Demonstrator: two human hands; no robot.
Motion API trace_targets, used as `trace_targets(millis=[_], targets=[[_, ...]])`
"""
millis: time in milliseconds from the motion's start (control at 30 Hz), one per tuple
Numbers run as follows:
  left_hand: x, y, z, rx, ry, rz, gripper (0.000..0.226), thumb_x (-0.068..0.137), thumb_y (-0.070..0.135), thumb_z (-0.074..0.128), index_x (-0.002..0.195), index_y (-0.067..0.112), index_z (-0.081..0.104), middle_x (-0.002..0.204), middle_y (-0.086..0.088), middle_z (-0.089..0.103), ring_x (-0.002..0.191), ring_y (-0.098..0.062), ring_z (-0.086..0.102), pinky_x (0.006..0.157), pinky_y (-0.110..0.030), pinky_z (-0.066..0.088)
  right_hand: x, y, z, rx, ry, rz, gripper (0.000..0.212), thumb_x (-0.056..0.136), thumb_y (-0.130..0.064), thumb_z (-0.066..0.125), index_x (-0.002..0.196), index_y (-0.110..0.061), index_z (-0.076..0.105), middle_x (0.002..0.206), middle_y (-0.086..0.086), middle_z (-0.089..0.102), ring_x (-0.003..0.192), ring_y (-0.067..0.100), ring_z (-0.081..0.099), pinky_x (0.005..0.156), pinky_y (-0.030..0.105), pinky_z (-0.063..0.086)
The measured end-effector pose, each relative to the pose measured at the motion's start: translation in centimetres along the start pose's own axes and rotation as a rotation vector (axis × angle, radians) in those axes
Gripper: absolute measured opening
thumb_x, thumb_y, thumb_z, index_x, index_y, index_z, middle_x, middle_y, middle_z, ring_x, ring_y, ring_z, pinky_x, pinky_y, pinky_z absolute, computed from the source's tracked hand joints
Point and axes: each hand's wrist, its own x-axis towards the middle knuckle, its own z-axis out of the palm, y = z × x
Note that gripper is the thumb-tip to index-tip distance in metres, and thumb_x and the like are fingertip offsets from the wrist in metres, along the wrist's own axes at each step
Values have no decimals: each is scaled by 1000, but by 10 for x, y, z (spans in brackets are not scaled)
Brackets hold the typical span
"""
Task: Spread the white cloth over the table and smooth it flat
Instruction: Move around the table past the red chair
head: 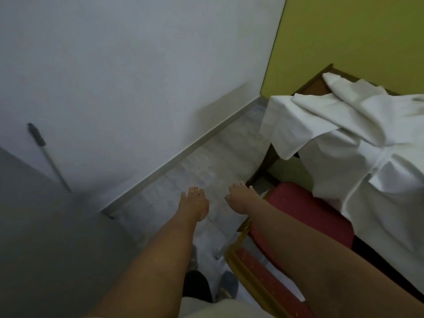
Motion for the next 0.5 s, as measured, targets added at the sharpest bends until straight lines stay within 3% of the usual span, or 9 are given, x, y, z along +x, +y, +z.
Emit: trace_targets(millis=[267, 500], targets=[[58, 50, -21, 90, 8, 187, 57, 104, 33, 16, 150, 3, 6, 160, -13, 2, 148, -26, 1, 118, -46, 4, 7, 54, -4, 125, 17, 179, 55, 101, -36, 25, 148, -7, 24, 158, 11, 18, 145, 32, 13, 116, 52, 14], [90, 73, -22, 160, -104, 307, 57, 103, 32, 15, 151, 3, 1, 160, -12, -1, 147, -25, -1, 119, -45, 1, 3, 73, -2, 182, -15, 310, 52, 101, -35, 26, 146, -8, 27, 156, 11, 20, 144, 31, 14, 115, 52, 16]])
